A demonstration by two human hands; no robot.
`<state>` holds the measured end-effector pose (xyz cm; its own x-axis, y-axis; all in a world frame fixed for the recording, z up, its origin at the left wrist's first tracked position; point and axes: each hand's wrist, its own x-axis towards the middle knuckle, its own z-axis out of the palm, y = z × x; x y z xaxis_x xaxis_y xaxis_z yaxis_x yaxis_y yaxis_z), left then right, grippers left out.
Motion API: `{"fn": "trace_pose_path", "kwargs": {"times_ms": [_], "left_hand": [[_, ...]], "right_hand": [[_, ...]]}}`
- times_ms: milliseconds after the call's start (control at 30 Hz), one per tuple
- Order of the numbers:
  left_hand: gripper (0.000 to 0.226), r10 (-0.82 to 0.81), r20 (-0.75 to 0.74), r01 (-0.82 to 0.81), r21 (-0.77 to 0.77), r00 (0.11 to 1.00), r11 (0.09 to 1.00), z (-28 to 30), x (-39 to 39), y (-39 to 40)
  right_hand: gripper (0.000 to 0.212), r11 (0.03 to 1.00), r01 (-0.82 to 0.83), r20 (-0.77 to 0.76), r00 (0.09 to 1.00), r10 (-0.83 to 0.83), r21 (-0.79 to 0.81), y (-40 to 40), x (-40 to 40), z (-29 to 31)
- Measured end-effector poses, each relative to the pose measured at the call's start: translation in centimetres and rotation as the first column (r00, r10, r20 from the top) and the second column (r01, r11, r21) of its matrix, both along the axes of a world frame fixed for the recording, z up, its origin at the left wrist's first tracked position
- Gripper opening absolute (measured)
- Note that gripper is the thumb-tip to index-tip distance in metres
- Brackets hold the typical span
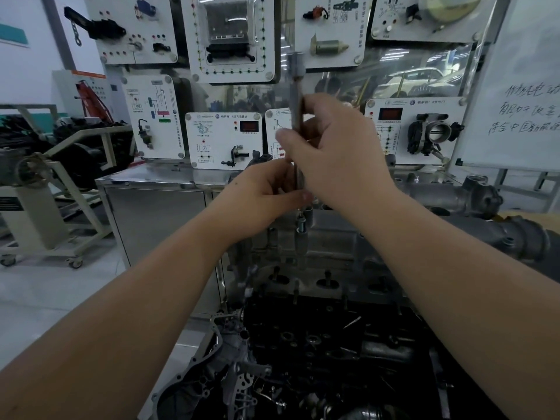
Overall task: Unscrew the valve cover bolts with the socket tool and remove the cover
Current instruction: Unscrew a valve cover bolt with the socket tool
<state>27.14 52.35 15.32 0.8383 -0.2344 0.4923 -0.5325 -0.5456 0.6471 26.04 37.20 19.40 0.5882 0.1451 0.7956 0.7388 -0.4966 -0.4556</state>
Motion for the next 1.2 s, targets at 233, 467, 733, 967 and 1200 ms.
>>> {"fn": "trace_pose_path", "kwargs": {"times_ms": [233,467,733,967,1200], "left_hand": [[0.012,-0.015,-0.012,0.015,0.001,1.000,1.000,0.01,-0.15,0.09],[0.047,-0.023,-0.040,0.023,-0.008,0.999,1.000,0.31,-0.39,-0.23],[0.015,-0.044,-0.041,0.043,-0.032,0.998,0.999,0.08,-0.09,0.16],[0.047,-0.030,-0.019,0.030,-0.012,0.999,0.999,0.08,-0.13,-0.17],[0.011,-0.052,-0.024,0.052,-0.012,0.998,0.999,0.00,0.16,0.22]], "right_hand": [[0.023,0.998,0.000,-0.032,0.999,-0.002,-0.067,0.18,-0.46,-0.01],[0.020,1.000,0.020,0.025,0.999,-0.020,0.016,0.11,-0.44,0.01],[0.019,0.996,-0.015,-0.037,0.999,0.012,-0.084,0.08,-0.13,0.43],[0.030,0.999,-0.025,0.044,0.999,0.024,0.036,0.16,-0.32,-0.42],[0.030,1.000,0.008,-0.014,1.000,-0.007,0.006,0.06,-0.26,-0.15]]}}
